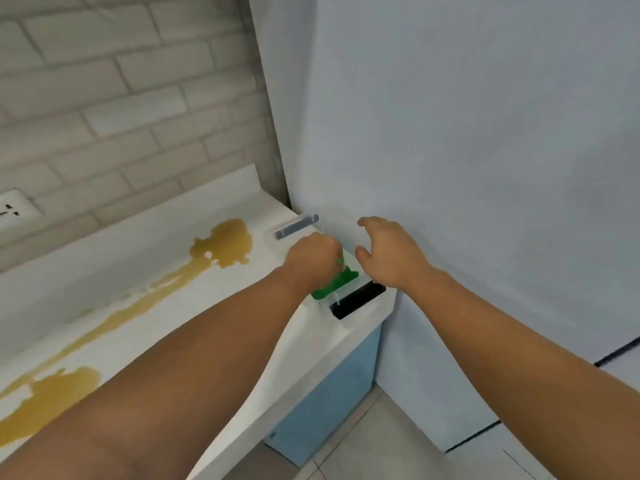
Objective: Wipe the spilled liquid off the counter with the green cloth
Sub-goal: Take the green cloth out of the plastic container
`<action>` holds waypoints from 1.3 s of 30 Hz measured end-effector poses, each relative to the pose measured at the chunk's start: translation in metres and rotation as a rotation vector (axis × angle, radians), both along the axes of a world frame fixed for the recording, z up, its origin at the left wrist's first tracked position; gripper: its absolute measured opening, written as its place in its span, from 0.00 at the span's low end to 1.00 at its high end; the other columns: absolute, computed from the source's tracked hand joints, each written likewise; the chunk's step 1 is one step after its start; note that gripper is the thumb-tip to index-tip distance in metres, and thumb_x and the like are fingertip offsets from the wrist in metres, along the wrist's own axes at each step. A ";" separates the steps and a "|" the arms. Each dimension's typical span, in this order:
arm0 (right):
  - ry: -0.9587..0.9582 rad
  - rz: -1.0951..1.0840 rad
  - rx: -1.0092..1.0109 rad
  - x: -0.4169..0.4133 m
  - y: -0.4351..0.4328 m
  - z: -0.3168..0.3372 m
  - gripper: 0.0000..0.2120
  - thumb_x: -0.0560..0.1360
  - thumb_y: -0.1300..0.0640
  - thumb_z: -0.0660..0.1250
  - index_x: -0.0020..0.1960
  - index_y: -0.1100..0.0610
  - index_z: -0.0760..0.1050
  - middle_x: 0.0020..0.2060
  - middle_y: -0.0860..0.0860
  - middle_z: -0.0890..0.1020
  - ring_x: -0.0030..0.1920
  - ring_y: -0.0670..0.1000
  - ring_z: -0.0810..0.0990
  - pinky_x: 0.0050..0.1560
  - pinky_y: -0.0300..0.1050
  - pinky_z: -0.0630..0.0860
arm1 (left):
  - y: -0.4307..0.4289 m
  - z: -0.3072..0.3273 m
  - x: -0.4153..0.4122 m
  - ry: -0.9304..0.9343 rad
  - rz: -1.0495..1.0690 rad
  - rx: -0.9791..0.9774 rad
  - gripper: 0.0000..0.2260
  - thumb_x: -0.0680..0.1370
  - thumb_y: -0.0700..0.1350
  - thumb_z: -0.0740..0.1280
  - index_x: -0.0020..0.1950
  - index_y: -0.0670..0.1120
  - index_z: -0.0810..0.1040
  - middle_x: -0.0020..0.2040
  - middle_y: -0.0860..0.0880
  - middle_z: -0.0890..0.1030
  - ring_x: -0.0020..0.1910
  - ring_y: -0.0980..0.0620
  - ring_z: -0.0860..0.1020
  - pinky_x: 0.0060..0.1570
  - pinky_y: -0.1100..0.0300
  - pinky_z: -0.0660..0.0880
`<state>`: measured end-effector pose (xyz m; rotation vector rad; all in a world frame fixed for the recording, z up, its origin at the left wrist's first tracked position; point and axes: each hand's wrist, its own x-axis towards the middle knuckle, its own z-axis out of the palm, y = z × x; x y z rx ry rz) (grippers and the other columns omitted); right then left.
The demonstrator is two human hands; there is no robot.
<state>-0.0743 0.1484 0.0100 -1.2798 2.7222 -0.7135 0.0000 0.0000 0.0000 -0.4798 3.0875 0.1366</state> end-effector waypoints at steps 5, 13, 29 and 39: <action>-0.073 0.010 0.069 -0.038 -0.022 -0.016 0.28 0.79 0.55 0.61 0.76 0.61 0.59 0.70 0.59 0.70 0.67 0.59 0.71 0.65 0.52 0.70 | -0.011 -0.026 -0.042 -0.275 0.085 -0.071 0.09 0.76 0.48 0.68 0.51 0.44 0.78 0.42 0.49 0.76 0.41 0.49 0.75 0.38 0.57 0.71; -0.024 0.066 0.226 -0.064 -0.046 -0.038 0.20 0.76 0.66 0.59 0.69 0.62 0.67 0.39 0.53 0.74 0.42 0.56 0.77 0.38 0.46 0.68 | -0.019 -0.062 -0.060 -0.558 0.031 -0.136 0.32 0.71 0.61 0.71 0.67 0.42 0.69 0.63 0.41 0.70 0.57 0.43 0.73 0.54 0.52 0.73; -0.031 -0.070 0.089 -0.051 -0.082 -0.009 0.24 0.77 0.55 0.63 0.71 0.61 0.66 0.64 0.59 0.74 0.63 0.61 0.73 0.59 0.54 0.74 | -0.070 0.034 -0.040 0.043 0.210 0.337 0.08 0.79 0.40 0.59 0.57 0.40 0.70 0.53 0.40 0.77 0.47 0.44 0.73 0.42 0.55 0.70; 0.088 0.137 -0.357 0.068 -0.130 0.027 0.16 0.76 0.60 0.63 0.63 0.61 0.76 0.59 0.56 0.79 0.57 0.56 0.78 0.58 0.49 0.75 | -0.126 0.090 0.089 0.525 0.310 0.340 0.11 0.74 0.50 0.70 0.52 0.46 0.75 0.44 0.49 0.79 0.41 0.50 0.77 0.35 0.62 0.70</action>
